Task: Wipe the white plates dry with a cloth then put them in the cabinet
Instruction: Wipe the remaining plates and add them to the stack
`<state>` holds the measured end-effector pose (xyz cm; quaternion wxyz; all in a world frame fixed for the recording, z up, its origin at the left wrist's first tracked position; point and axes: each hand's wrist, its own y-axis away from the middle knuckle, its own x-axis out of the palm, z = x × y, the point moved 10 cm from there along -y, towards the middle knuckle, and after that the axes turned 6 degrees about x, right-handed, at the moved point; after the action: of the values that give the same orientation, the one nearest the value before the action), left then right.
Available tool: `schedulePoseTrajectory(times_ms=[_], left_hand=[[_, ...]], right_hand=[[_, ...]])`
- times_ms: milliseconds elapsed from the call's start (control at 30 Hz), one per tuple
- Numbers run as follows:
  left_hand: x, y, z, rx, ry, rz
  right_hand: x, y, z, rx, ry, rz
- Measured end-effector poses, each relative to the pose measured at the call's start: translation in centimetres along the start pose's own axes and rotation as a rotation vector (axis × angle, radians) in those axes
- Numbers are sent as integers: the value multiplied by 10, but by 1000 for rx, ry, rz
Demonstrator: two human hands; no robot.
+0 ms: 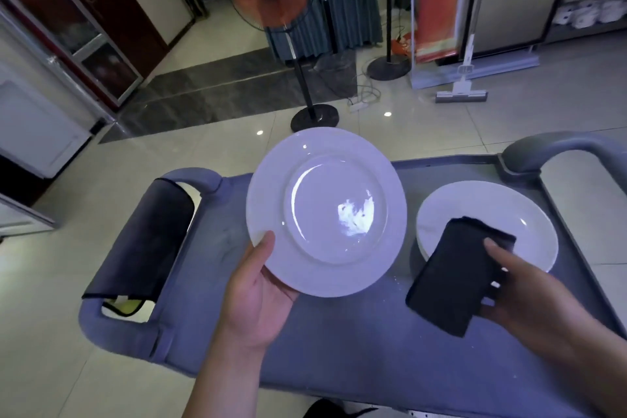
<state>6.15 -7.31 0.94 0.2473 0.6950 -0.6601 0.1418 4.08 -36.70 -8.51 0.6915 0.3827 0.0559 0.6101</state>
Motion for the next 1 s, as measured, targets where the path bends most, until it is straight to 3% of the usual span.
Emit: schedulePoseTrajectory(times_ms=[67,167,233,333,600,733,833,900,1000], left_hand=[[-4,4,-4,9,20,26],[-5,6,-6,13,36,58],[-2,7,-5,-5,42,75],[-1,9,-7,-31,46,103],[-42,5,-38,36,135,-8],[-61,-2,-45,33,78,-51],[-75,-4,-41,-27,56,-80],[-83,-7,-42,-55,62,-87],[-92,-9,-44,-109,74,-53]], right_hand=[[14,10,19,-93,18,-45],[65,51,70,-504,209,-129],[133,86,91,-816,498,-22],[220,92,74,-1053,1043,22],[256,68,10,-889,1007,64],[246,61,-18,-624,743,178],[209,40,-26,-297,268,39],[189,29,-26,-171,87,-41],[177,29,3,-223,173,-129]])
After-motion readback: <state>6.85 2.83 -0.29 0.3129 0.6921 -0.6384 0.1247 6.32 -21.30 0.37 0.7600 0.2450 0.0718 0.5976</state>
